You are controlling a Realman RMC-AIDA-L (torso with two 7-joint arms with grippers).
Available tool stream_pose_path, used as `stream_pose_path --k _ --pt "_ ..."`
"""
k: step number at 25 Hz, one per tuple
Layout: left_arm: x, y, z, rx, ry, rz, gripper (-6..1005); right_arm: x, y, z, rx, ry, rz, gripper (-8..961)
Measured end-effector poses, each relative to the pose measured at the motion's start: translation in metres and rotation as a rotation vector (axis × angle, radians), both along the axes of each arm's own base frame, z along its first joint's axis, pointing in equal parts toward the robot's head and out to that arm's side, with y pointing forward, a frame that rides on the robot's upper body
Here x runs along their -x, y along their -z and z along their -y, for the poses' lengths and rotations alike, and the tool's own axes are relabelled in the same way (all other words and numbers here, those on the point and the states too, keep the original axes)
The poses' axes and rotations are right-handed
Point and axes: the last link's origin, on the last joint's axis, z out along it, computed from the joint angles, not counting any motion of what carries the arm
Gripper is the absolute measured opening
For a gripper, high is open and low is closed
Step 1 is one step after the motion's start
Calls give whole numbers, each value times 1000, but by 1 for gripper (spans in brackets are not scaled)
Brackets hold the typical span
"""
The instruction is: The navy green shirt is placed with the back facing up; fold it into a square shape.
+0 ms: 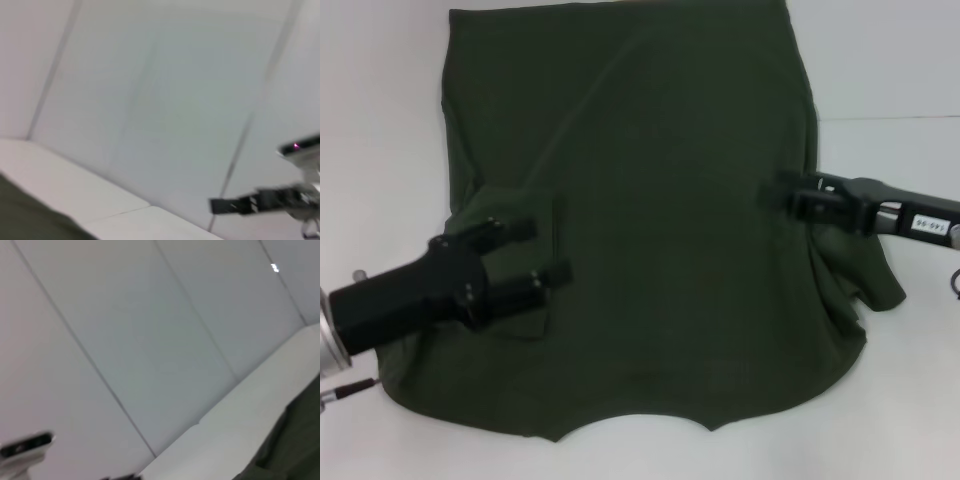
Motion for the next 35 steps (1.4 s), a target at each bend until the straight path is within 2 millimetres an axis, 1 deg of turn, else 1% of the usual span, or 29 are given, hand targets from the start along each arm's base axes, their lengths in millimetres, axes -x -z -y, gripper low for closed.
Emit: stream_pose_path --k 3,7,10,15,19,21,26,35 --pt "-2 9 6 -14 76 -26 887 -7 -12 -5 9 80 -23 890" --pt "-4 19 8 -12 132 -66 887 -25 -37 -14 17 238 -35 888" --pt "-5 26 9 -7 173 -96 887 -38 -54 -16 23 333 -33 887" --pt "-4 38 9 4 189 -139 887 -61 -67 -17 8 470 16 885" --pt "-4 44 7 0 202 -168 887 -74 -66 -20 -6 549 68 883" --pt "-5 47 5 5 208 -184 888 -80 -62 -23 -15 594 100 882" --pt "-4 51 3 17 212 -216 888 -85 -55 -26 -27 631 129 861" --pt "-5 55 0 26 217 -247 888 -93 -29 -23 8 684 181 822"
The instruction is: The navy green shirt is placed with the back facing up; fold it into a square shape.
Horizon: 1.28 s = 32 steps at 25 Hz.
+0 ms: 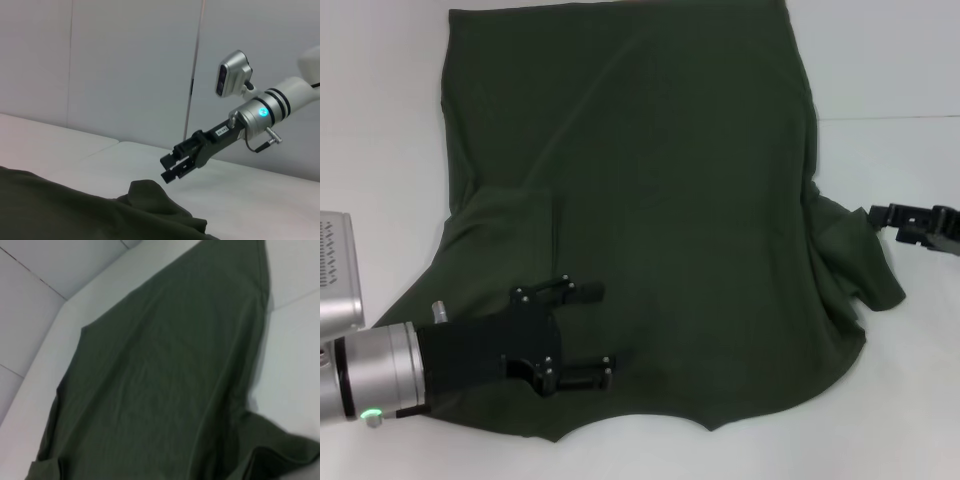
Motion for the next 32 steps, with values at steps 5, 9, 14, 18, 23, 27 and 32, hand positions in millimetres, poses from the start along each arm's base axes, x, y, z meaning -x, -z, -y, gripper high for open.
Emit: stream_pose_path --k 5,9,14,18,23,27,32 --pt "0 0 0 0 1 -1 887 -4 14 1 8 27 18 780" --pt "-1 0 -1 0 0 0 887 -2 19 -1 5 22 29 772" --pt "-2 -1 -2 -1 0 2 887 2 24 -4 6 11 30 772" --pt "-2 -1 -3 -2 0 2 887 -1 32 -5 2 39 38 749" --pt "-1 -2 -3 -5 -4 2 887 -1 33 -6 -3 33 48 569" --pt "-1 -2 -3 -7 -5 3 887 -1 33 -6 -3 25 47 316" --pt "-1 -2 -3 -8 -6 4 887 0 34 -5 -3 26 42 121"
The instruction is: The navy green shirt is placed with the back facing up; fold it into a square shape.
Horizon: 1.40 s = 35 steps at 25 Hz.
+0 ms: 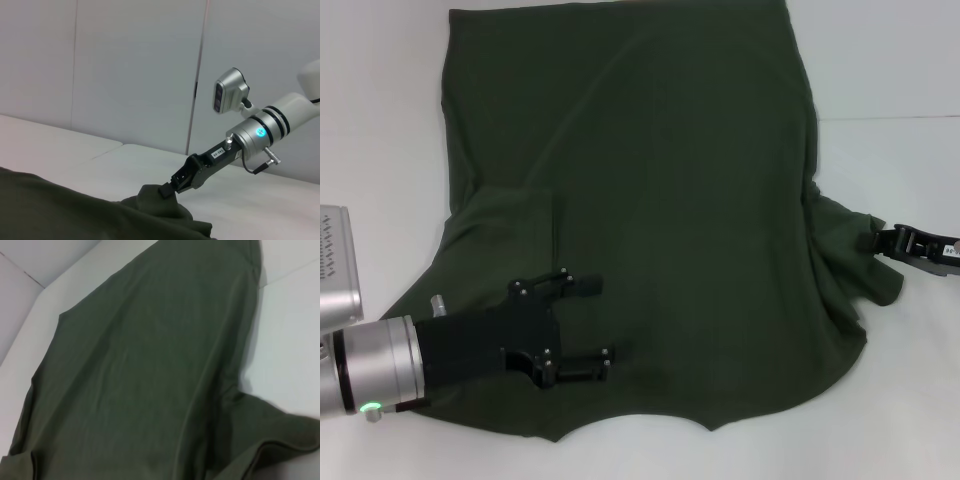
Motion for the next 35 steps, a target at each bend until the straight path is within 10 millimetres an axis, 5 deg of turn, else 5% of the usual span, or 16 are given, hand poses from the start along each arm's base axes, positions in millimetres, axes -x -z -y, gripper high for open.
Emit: stream_pose_path --k 3,15,35 --pt "0 0 0 0 0 0 887 -3 -2 2 -27 11 -21 21" --pt "0 0 0 1 -3 2 888 -23 -26 12 -124 61 -47 24" --pt "-2 0 0 11 -7 13 888 -31 -54 -6 -242 87 42 29"
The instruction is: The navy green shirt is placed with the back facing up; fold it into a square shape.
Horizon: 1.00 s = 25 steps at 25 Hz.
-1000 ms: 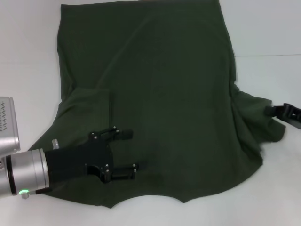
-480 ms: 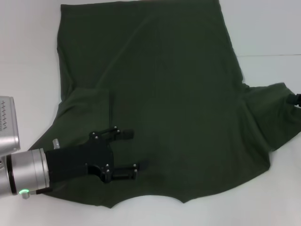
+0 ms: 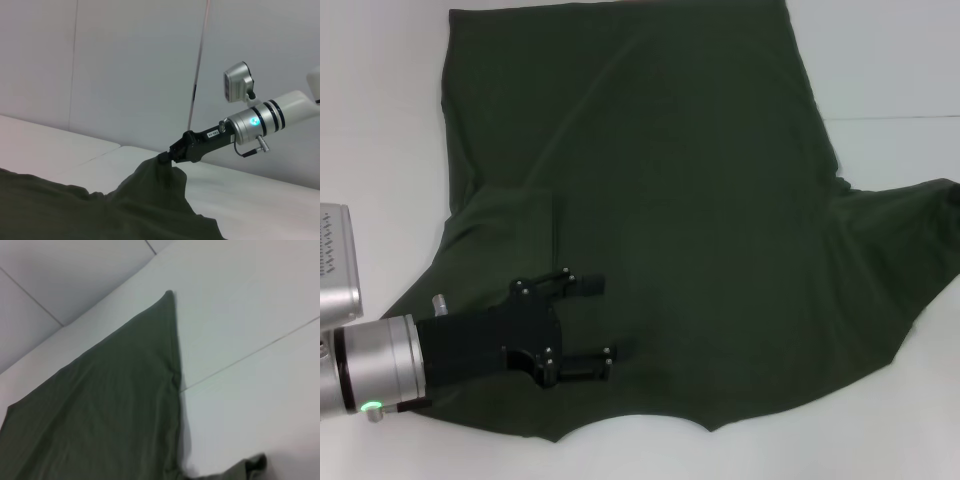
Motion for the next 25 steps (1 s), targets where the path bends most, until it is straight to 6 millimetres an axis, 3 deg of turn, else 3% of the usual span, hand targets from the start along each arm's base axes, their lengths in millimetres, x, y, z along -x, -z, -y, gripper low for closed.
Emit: stream_pose_path --k 17,25 --pt "0 0 -1 4 -12 1 887 9 -3 -7 10 -44 15 34" --pt "0 0 -1 4 -14 2 888 39 -3 -15 65 -166 -26 36"
